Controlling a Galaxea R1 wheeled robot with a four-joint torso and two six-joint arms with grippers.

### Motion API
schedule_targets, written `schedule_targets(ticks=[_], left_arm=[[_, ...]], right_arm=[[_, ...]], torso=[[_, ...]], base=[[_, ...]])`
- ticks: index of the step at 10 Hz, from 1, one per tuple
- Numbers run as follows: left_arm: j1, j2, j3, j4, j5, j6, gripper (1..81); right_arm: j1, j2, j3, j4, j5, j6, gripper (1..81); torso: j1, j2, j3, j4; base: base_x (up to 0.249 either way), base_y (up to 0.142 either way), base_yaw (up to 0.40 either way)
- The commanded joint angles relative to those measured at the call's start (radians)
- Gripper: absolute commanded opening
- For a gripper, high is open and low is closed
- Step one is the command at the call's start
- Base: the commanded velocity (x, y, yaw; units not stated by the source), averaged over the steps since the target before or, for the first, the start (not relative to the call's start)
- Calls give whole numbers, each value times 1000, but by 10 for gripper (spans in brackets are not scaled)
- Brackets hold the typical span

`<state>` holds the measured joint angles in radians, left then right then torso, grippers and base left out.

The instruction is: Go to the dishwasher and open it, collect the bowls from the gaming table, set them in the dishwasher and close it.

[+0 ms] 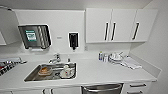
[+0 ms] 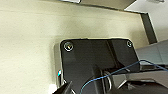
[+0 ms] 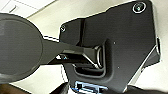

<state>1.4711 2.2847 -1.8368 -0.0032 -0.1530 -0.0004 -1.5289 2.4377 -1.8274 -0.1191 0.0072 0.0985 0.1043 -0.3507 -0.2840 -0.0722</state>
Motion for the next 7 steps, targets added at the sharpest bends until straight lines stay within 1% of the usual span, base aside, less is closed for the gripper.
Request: schedule_targets(ticks=[1,2,3,4,5,6,7], left_arm=[[-44,-218,208,-3,-74,-1,811],[-53,-301,293,2,-106,-3,811],[-82,-358,340,2,-117,-3,811],[-119,-408,384,-4,-109,-16,811],[-154,-490,478,6,-105,-44,811],[-192,-539,534,8,-105,-44,811],[-237,-569,570,8,-102,-44,811]], right_arm=[[74,-202,231,16,-38,6,811],[89,-243,281,13,-36,6,811],[100,-263,309,7,-27,3,811],[115,-276,321,12,-6,4,811],[131,-285,332,18,-1,4,811],[140,-289,334,18,-1,4,811],[150,-293,334,19,-1,9,811]], torso=[[63,-97,-91,0],[86,-133,-31,0],[104,-160,-57,0],[118,-181,-63,0],[137,-213,-73,0],[160,-249,-77,0],[180,-280,-77,0]], base=[[0,0,0],[0,0,0],[0,0,0],[0,0,0],[0,0,0],[0,0,0],[0,0,0]])
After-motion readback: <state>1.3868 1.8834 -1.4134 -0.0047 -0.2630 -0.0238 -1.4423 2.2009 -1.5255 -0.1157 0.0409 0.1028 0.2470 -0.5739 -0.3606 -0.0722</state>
